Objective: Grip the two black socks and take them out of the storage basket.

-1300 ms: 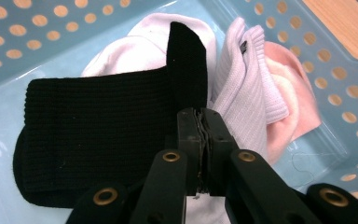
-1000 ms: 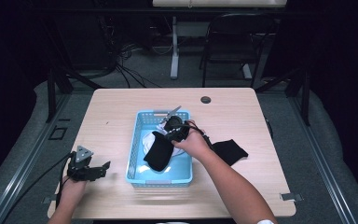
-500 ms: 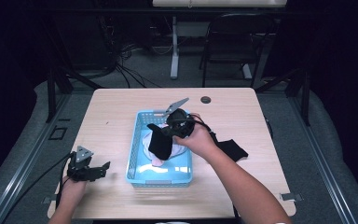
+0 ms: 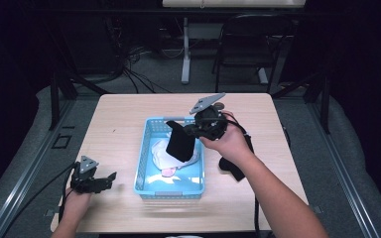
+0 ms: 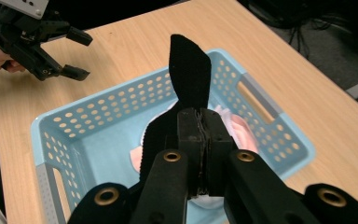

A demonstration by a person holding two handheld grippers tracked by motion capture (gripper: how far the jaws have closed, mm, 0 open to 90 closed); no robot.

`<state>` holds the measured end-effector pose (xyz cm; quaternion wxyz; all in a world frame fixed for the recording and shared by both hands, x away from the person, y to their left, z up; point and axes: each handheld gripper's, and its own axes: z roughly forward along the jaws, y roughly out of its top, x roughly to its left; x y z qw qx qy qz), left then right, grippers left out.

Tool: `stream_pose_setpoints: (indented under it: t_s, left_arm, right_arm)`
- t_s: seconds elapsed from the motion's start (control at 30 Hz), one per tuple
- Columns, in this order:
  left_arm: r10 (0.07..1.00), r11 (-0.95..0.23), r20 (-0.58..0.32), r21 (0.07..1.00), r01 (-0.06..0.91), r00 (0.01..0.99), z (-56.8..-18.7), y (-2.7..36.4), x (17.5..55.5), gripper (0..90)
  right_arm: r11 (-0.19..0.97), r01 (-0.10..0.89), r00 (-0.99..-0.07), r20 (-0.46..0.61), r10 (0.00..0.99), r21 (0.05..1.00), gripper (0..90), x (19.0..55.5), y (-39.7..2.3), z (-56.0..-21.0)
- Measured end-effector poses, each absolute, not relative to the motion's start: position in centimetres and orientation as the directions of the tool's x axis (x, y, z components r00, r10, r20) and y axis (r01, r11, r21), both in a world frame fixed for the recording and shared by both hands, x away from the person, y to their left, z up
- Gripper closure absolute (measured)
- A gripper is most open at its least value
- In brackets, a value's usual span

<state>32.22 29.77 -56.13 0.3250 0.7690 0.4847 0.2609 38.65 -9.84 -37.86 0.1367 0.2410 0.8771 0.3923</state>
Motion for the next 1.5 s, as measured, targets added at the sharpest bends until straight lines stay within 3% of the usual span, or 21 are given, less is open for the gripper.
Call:
stream_pose_setpoints:
  t_s: [0.63,1.5]
  left_arm:
    - [0.917,-0.316,0.087,0.754,0.576,0.390,-56.2,29.8,32.1,15.5]
    - [0.916,-0.320,0.089,0.751,0.577,0.392,-56.2,29.8,32.0,15.5]
  right_arm:
    - [0.519,0.365,-0.758,-0.077,0.648,0.773,88.5,37.0,-17.6,-36.3]
    - [0.470,0.501,-0.676,-0.011,0.737,0.727,88.4,36.0,-21.7,-44.4]
